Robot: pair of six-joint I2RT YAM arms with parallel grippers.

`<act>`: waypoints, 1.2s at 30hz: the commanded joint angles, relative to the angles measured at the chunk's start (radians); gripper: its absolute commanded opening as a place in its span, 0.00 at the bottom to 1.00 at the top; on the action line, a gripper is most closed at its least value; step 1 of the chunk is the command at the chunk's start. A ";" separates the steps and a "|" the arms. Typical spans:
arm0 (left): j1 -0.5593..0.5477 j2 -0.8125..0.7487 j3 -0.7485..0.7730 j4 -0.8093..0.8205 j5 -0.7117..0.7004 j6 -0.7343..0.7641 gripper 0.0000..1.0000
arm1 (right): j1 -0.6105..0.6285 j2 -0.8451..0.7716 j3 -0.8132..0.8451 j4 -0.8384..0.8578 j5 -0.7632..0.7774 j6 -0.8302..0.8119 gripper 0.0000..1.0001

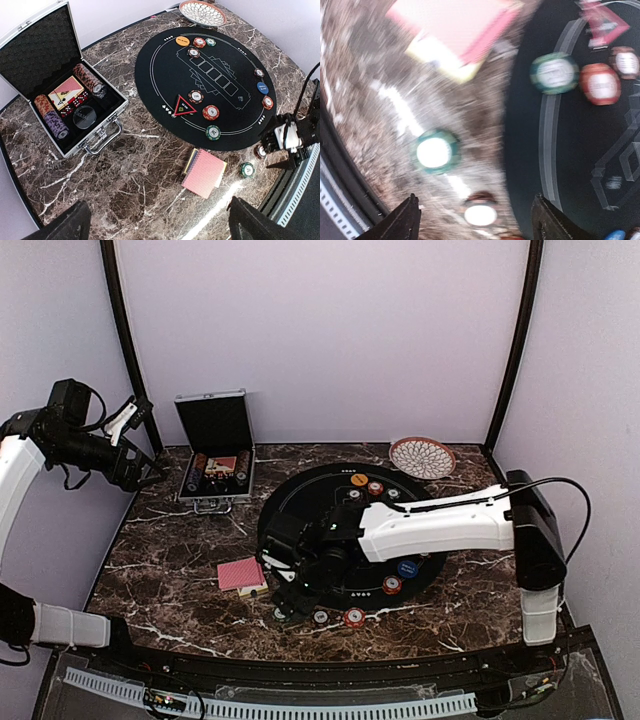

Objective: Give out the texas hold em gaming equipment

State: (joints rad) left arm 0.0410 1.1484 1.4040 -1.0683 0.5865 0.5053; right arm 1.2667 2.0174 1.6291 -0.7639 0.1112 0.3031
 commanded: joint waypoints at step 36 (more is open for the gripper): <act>-0.002 -0.024 0.010 -0.033 0.020 0.021 0.99 | 0.052 0.261 0.222 -0.055 -0.031 -0.121 0.65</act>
State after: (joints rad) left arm 0.0410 1.1439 1.3979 -1.0721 0.5858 0.5133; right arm 1.3094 2.2742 1.8187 -0.8127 0.0677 0.1909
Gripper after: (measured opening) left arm 0.988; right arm 0.655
